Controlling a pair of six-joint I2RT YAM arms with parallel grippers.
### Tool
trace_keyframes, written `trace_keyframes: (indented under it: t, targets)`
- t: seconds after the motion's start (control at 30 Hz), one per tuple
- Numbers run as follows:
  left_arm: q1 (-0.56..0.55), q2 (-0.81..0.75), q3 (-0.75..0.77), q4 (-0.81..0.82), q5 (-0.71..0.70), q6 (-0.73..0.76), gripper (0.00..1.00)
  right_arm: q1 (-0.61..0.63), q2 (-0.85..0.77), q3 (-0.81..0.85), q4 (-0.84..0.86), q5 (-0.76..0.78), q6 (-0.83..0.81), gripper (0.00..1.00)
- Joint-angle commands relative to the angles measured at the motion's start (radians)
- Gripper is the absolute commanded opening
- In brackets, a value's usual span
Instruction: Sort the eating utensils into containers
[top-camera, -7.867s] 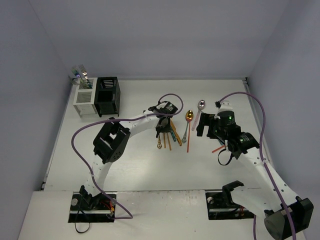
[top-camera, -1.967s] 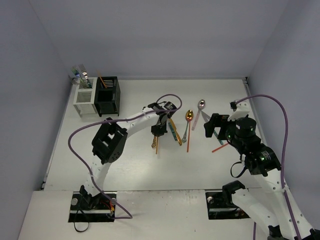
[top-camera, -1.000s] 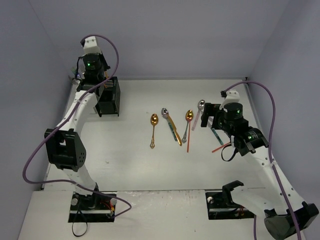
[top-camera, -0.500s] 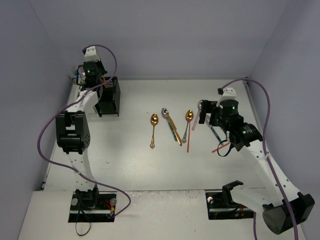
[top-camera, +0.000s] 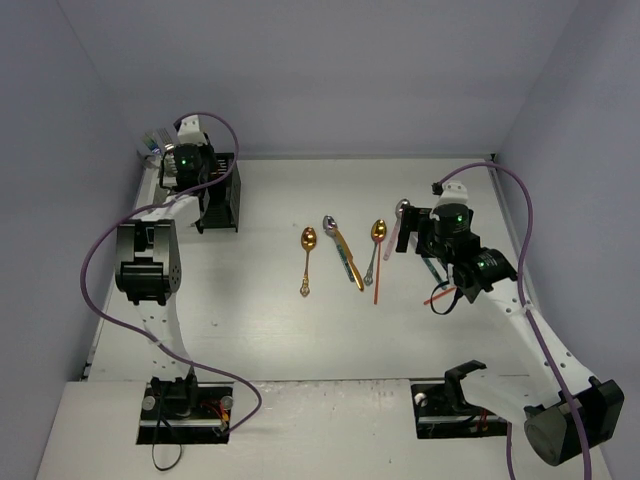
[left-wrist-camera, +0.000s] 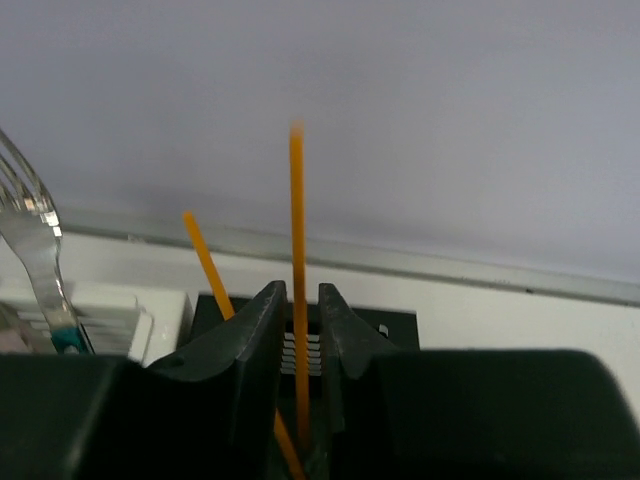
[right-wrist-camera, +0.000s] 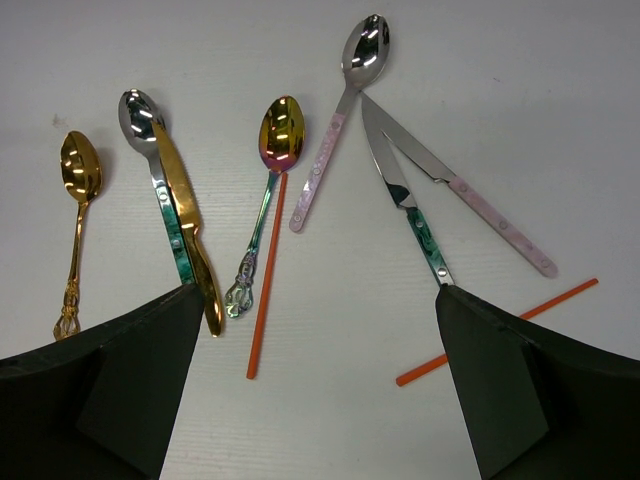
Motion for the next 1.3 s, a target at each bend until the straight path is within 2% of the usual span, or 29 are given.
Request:
trace_keyframes:
  t: [0.0, 0.2, 0.27, 0.37, 0.5, 0.6, 0.73, 0.93, 1.27]
  targets:
    - [0.0, -0.127, -0.035, 0.102, 0.012, -0.01, 0.24, 0.004, -0.011, -0.008, 0.057, 0.021, 0.015, 1.0]
    - [0.0, -0.237, -0.089, 0.076, 0.006, -0.025, 0.39, 0.005, -0.016, -0.02, 0.056, -0.011, 0.039, 1.0]
    - [-0.005, -0.298, -0.095, 0.022, 0.004, -0.036, 0.52, 0.005, -0.001, -0.027, 0.054, -0.03, 0.063, 1.0]
    - [-0.038, -0.389, -0.102, -0.142, -0.01, -0.026, 0.65, 0.005, 0.032, -0.04, 0.054, -0.05, 0.102, 1.0]
    - [-0.098, -0.506, -0.106, -0.35, -0.02, -0.024, 0.78, 0.005, 0.1, -0.047, 0.053, -0.075, 0.144, 0.99]
    - [-0.166, -0.568, -0.098, -0.564, -0.054, -0.004, 0.79, 0.014, 0.177, -0.042, 0.053, -0.103, 0.154, 0.96]
    - [-0.245, -0.622, -0.095, -0.803, -0.063, 0.003, 0.8, 0.032, 0.287, -0.048, 0.052, -0.099, 0.184, 0.84]
    - [-0.282, -0.712, -0.162, -0.957, -0.033, -0.109, 0.8, 0.111, 0.442, -0.04, 0.053, -0.048, 0.261, 0.65]
    - [-0.294, -0.714, -0.153, -1.031, 0.03, -0.148, 0.8, 0.159, 0.565, -0.057, 0.054, 0.016, 0.37, 0.47]
